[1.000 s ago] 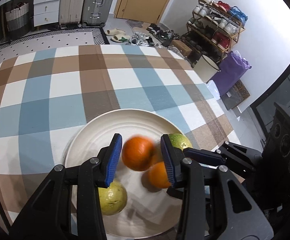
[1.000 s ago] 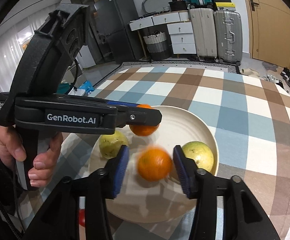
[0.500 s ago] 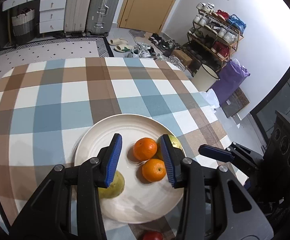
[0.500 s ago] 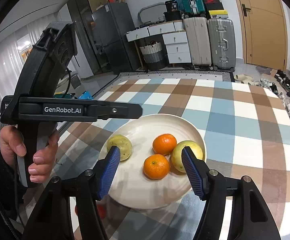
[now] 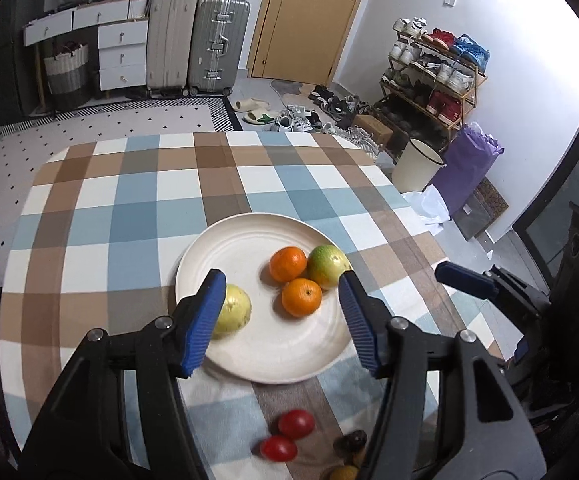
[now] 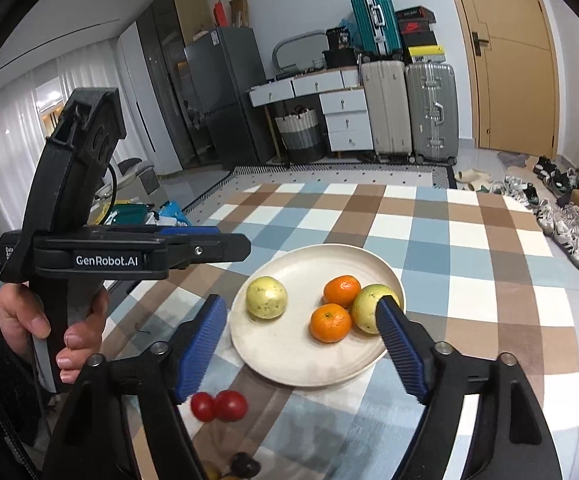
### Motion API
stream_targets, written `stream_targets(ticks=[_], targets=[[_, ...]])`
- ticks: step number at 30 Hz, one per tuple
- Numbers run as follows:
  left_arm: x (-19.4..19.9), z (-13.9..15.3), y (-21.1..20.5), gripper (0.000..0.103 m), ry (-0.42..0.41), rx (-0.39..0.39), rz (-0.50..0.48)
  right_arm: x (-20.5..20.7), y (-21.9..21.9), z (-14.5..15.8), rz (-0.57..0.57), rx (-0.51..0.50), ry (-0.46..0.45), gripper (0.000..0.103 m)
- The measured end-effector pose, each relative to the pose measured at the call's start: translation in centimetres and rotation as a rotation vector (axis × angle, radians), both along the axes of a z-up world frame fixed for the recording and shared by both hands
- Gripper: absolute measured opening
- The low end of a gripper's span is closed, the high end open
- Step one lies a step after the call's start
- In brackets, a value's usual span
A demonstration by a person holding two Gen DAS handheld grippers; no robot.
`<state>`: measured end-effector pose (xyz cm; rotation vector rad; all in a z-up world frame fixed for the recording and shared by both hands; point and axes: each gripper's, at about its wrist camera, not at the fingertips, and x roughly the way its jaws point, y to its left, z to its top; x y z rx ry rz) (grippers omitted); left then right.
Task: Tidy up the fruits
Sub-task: 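Withdraw both tools from the plate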
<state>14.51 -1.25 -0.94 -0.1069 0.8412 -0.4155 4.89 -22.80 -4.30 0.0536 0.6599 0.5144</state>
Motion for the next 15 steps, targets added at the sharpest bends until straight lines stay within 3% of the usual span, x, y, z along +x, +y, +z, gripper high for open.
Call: stream_targets(ticks=[6,12,15], targets=[[-4.0,1.0,0.6,0.077,-0.038,0.011,0.033,-2.9,0.3,0.6,-0.005,0.006,-0.029,0.085],[-7.3,1.3,1.7,0.080,-0.058,0.014,0.078,-5.7,0.7,1.6,0.006,-0.001,-0.069,0.090],[-9.1,1.2,2.0,0.081,-0.070,0.020,0.090,-7.2,0.7,2.0,0.000,-0.014,-0.094,0.098]])
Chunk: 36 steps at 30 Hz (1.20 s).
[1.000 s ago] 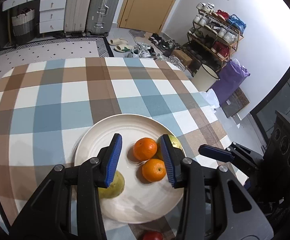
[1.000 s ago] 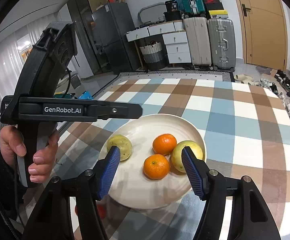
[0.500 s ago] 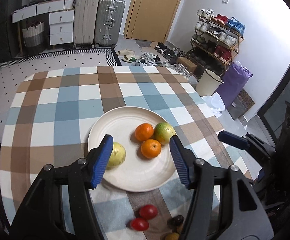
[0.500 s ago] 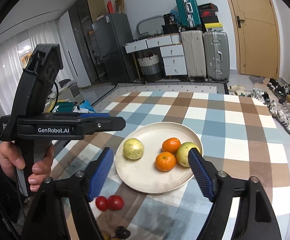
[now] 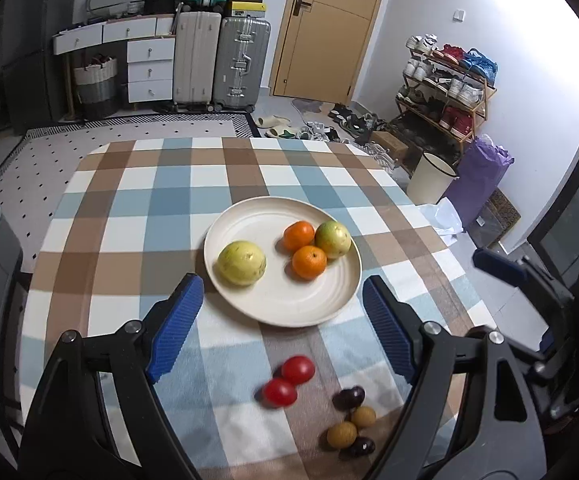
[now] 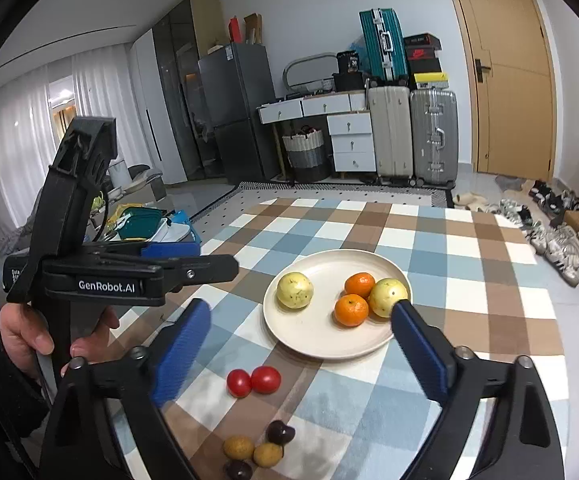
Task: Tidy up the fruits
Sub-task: 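Withdraw both tools from the plate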
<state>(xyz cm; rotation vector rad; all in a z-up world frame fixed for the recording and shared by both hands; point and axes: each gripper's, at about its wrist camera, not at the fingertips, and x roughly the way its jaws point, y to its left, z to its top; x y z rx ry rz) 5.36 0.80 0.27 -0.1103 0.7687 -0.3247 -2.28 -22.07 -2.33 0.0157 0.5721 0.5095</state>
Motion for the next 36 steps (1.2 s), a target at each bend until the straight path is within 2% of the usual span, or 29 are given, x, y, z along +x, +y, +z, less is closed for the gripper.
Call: stream_targets(ticks=[10,14,18,25,30,36], targets=[[-5.3,-1.1,1.8,0.091,0.005,-0.014,0.064,-4.5,-0.3,-0.2,0.019,0.002,-0.004,0.102],[-6.9,-1.6,2.4,0.101,0.000,-0.025,0.090,-6.0,-0.3,-0.8,0.019,-0.003,0.003,0.102],[-8.2,-2.0,3.1,0.102,-0.008,-0.021,0.114,-7.2,-0.3,-1.6,0.038,0.013,0.002,0.102],[-9.4,-3.7,4.0,0.102,0.029,-0.049,0.144,-8.6,0.3,-4.0,0.071,0.029,0.049,0.102],[-10.4,-4.4,4.0,0.102,0.014,-0.033,0.156,-8.7,0.4,-6.0,0.065,0.047,0.115,0.102],[-11.1,-6.6,3.7,0.102,0.034,-0.010,0.176,-8.7,0.4,-7.9,0.046,0.044,0.161,0.102]])
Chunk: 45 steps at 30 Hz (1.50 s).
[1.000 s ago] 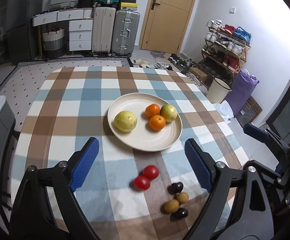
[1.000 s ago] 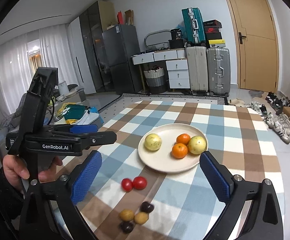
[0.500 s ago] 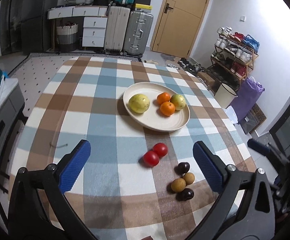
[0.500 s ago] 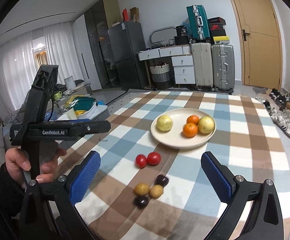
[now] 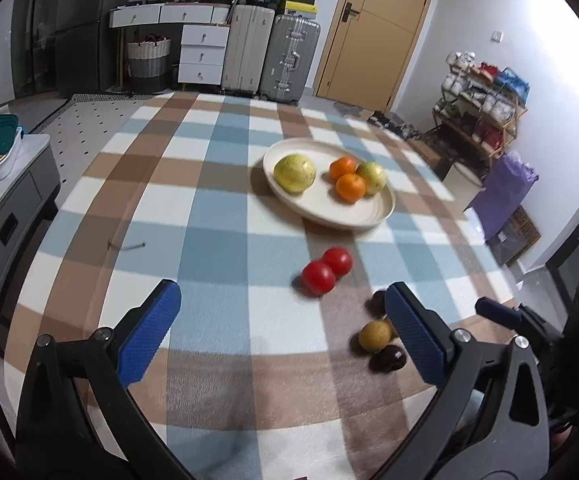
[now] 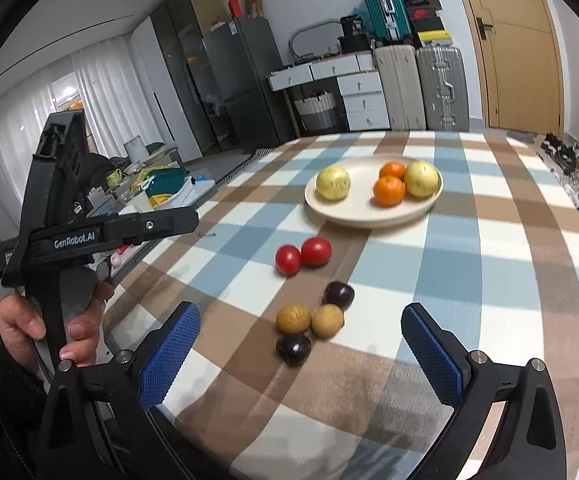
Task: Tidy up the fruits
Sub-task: 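Withdraw both tools from the plate, then grasp a dark purple plum with the right tool while the left tool grasps a red tomato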
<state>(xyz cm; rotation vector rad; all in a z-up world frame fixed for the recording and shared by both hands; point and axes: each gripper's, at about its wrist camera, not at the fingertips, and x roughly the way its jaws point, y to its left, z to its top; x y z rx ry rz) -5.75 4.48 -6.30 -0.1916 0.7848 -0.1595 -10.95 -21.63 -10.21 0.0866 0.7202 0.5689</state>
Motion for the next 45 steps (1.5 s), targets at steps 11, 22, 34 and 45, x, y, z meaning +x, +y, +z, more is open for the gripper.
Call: stream_targets(ticks=[11,22,34,45], targets=[[0.4,-3.4,0.2,0.102,0.052,0.002,0.002,0.1,0.9,-2.5,0.022,0.007,0.053,0.102],[1.1,-5.0,0.8,0.102,0.093,0.000,0.009,0.6,2.7,-4.1,0.049,-0.052,0.084,0.098],[1.6,-5.5,1.8,0.102,0.115,-0.003,0.023,0.8,3.7,-4.7,0.052,-0.112,0.098,0.061],[1.8,-5.7,1.9,0.102,0.131,-0.007,0.028,1.0,3.9,-5.2,0.059,-0.155,0.100,0.027]])
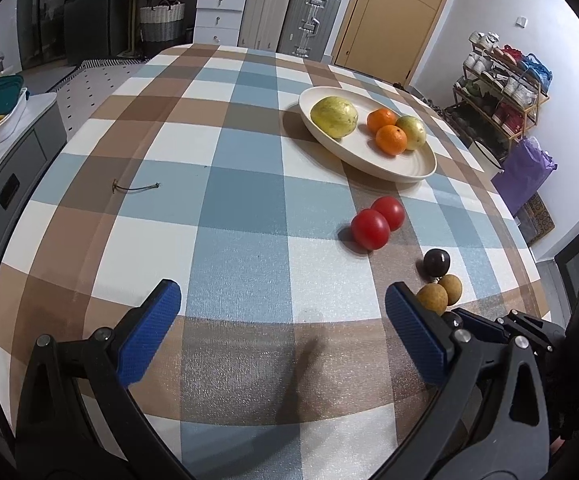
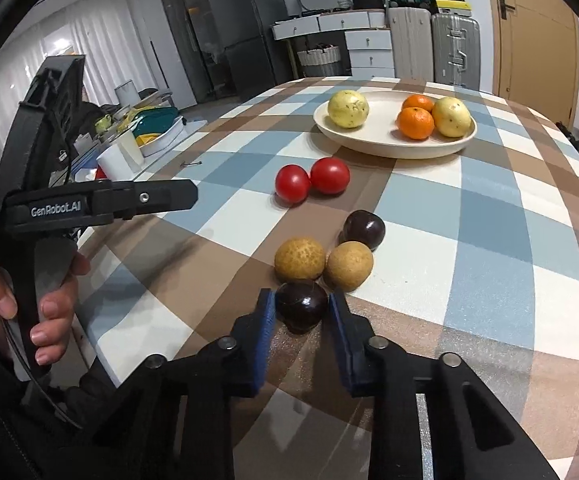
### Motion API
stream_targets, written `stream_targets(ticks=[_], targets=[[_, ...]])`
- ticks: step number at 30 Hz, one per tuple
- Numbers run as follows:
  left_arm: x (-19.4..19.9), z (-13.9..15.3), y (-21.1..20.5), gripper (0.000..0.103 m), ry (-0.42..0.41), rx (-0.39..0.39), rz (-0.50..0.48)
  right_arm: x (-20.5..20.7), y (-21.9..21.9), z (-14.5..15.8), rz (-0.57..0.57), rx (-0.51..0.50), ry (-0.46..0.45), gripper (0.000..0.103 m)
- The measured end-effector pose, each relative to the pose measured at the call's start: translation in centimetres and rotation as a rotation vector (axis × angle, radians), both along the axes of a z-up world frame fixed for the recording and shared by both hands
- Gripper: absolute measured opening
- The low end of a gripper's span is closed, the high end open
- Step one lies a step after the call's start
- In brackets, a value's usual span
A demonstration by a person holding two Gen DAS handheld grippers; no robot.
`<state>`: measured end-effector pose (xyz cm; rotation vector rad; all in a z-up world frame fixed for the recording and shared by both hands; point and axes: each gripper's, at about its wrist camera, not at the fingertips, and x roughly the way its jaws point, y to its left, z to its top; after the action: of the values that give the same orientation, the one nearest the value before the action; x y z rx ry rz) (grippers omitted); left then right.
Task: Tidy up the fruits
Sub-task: 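Grasp a dark purple plum with the right tool while the left tool grasps a red tomato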
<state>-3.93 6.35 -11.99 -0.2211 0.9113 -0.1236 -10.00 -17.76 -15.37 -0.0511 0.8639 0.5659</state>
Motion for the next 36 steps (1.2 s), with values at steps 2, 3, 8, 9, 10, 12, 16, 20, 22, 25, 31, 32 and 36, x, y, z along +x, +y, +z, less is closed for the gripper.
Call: stream_targets(ticks=[2,3,8,9,10,12,16,20,22,25,31,32,36], targets=[[0.0,0.0,0.0,0.102,0.003,-0.007,0.001,-0.1,0.0,0.1,0.005,0.001,-0.008,0.027],[0.0,0.1,-0.1,0.102,0.002,-0.006,0.001,-0.1,-0.1,0.2,0.008,0.011,-0.012,0.027],[0.5,0.2,-0.5,0.102,0.000,-0.014,-0.018,-0.3,-1.1,1.0,0.005,0.057,-0.036,0.027],[0.7,0.2,-0.6,0.102,0.002,-0.025,-0.025,-0.3,-1.4,1.2,0.002,0.061,-0.041,0.027],[0.9,0.1,-0.6,0.102,0.003,-0.038,-0.032,-0.2,-1.6,1.3,-0.004,0.066,-0.044,0.027],[1.5,-0.1,-0.8,0.102,0.013,-0.066,-0.049,0.0,-2.3,1.4,-0.025,0.081,-0.048,0.027],[3.0,-0.4,-1.6,0.102,0.028,-0.058,-0.066,0.6,-3.9,1.8,-0.071,0.130,-0.045,0.027],[4.7,-0.9,-2.7,0.102,0.045,-0.039,-0.095,1.2,-5.1,2.2,-0.094,0.147,-0.058,0.027],[5.5,-1.5,-3.2,0.102,0.060,-0.024,-0.102,1.7,-5.7,2.3,-0.108,0.158,-0.059,0.027],[6.4,-2.1,-3.7,0.101,0.070,-0.023,-0.108,2.2,-6.3,2.4,-0.117,0.171,-0.061,0.027],[7.0,-2.5,-4.9,0.101,0.047,0.018,-0.134,2.6,-6.8,2.6,-0.107,0.192,-0.068,0.027],[7.2,-2.5,-5.2,0.101,0.044,0.028,-0.138,2.6,-6.8,2.6,-0.106,0.193,-0.070,0.027],[7.7,-2.4,-5.9,0.091,0.037,0.047,-0.162,2.7,-7.1,2.4,-0.104,0.209,-0.063,0.027]])
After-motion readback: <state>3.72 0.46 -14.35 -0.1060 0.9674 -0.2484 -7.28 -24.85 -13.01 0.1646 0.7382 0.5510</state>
